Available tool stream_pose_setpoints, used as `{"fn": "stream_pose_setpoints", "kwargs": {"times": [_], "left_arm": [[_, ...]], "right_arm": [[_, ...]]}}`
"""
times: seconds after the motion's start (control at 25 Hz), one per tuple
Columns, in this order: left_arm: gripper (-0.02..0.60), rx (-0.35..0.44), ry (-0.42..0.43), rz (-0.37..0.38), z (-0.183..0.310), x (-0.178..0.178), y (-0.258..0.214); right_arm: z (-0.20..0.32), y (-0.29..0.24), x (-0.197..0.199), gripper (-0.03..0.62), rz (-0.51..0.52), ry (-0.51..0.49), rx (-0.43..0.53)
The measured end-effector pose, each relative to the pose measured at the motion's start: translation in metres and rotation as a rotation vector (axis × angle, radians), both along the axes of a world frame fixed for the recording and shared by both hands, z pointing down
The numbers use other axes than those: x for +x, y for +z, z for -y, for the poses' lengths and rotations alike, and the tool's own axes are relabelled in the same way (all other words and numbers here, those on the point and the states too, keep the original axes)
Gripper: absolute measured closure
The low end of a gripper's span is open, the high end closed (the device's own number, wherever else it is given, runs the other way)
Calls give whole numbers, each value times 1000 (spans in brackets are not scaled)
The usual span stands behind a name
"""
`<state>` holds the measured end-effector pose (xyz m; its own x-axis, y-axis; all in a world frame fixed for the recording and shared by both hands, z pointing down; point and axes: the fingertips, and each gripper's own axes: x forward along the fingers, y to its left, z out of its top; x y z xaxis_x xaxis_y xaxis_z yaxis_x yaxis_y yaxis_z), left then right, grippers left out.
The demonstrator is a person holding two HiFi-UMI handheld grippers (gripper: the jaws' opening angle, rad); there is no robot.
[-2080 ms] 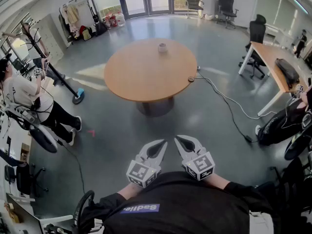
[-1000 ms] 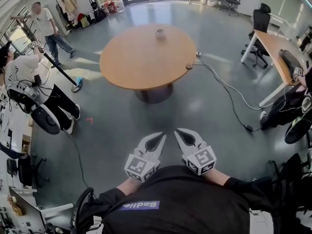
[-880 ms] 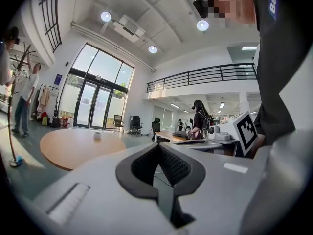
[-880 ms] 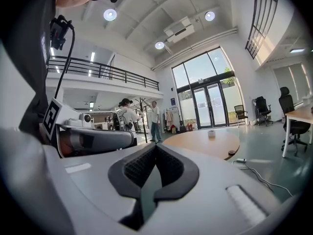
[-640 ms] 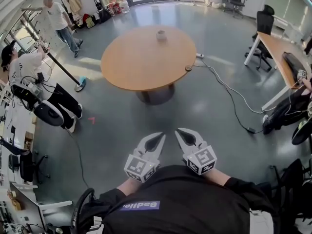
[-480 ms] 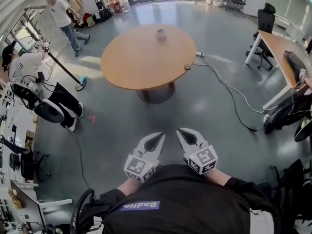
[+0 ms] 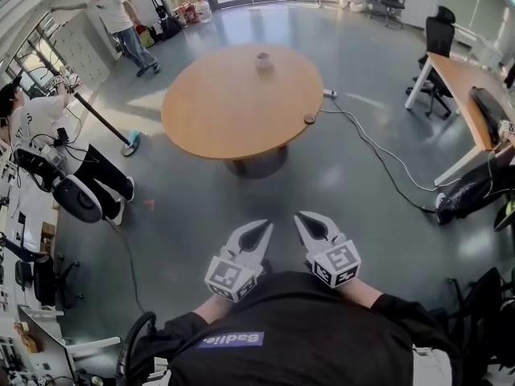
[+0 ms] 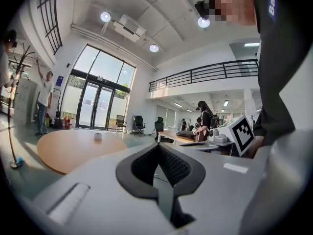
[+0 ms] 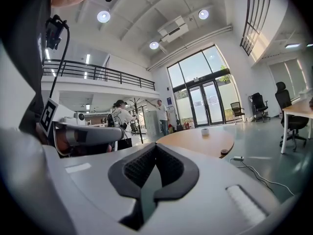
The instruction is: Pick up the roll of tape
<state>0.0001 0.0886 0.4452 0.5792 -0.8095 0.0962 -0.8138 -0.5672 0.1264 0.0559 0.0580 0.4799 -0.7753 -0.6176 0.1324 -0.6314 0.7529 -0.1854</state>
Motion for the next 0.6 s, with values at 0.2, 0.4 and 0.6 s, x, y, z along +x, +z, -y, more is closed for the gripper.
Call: {"fn": "stream_pose_setpoints", "kwargs": {"times": [0.2, 0.4, 0.6], "left_arm": [[561, -3, 29, -23, 56, -33, 8], [563, 3, 72, -45, 122, -84, 3], [562, 9, 90, -65, 183, -147, -6]], "right_arm": [[52, 8, -29, 591, -29, 34, -9], [114, 6, -80, 590, -49, 72, -22], [171, -1, -135, 589, -71, 106, -31]]}}
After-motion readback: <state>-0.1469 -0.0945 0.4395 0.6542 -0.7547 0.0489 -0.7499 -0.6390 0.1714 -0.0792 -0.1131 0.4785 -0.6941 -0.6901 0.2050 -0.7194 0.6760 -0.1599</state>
